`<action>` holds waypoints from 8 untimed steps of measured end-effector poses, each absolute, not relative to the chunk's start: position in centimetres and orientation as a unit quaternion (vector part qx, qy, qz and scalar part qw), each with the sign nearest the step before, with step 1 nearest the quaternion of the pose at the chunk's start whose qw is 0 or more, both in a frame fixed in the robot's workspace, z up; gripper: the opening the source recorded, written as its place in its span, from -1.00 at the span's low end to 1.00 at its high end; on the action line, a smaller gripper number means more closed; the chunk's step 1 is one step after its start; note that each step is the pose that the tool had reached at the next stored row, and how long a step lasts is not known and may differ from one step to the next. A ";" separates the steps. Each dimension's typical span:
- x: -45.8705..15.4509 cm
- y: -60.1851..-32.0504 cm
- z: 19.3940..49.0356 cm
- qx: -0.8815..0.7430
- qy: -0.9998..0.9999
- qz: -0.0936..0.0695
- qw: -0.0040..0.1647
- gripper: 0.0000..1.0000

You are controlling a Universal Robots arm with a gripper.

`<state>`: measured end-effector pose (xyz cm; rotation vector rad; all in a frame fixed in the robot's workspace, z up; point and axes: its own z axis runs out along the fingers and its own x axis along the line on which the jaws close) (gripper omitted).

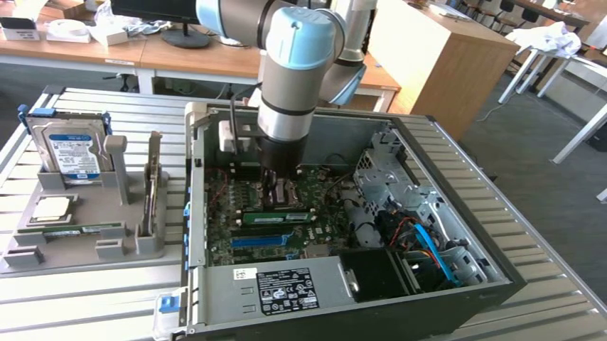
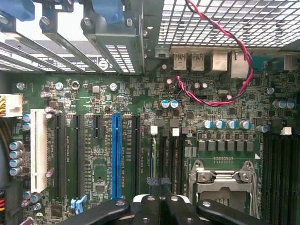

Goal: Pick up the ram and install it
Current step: 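Press down the ram until it locks into place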

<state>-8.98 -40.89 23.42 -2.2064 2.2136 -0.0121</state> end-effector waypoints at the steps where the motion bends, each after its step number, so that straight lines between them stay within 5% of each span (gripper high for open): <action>1: -9.0 -40.9 23.4 -0.706 0.708 -0.004 0.008 -0.80; 8: -9.0 -41.0 23.1 -0.706 0.708 -0.004 0.008 -0.80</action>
